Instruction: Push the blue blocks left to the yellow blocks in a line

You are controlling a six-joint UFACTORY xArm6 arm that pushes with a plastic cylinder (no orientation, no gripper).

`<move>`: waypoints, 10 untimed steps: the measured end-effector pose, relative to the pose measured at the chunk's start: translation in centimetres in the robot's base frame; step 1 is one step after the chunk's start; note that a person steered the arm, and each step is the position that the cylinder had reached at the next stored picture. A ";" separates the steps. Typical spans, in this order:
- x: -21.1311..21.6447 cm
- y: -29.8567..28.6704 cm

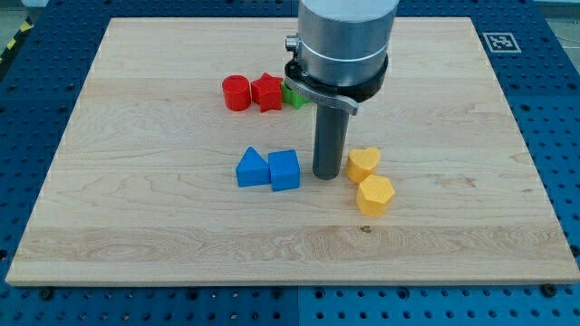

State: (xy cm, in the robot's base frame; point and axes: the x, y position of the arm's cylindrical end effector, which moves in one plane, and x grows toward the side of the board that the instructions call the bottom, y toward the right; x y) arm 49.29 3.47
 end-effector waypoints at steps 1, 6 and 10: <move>-2.3 -0.7; 0.2 -3.6; 1.6 -4.2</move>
State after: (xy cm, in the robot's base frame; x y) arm 50.91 -0.75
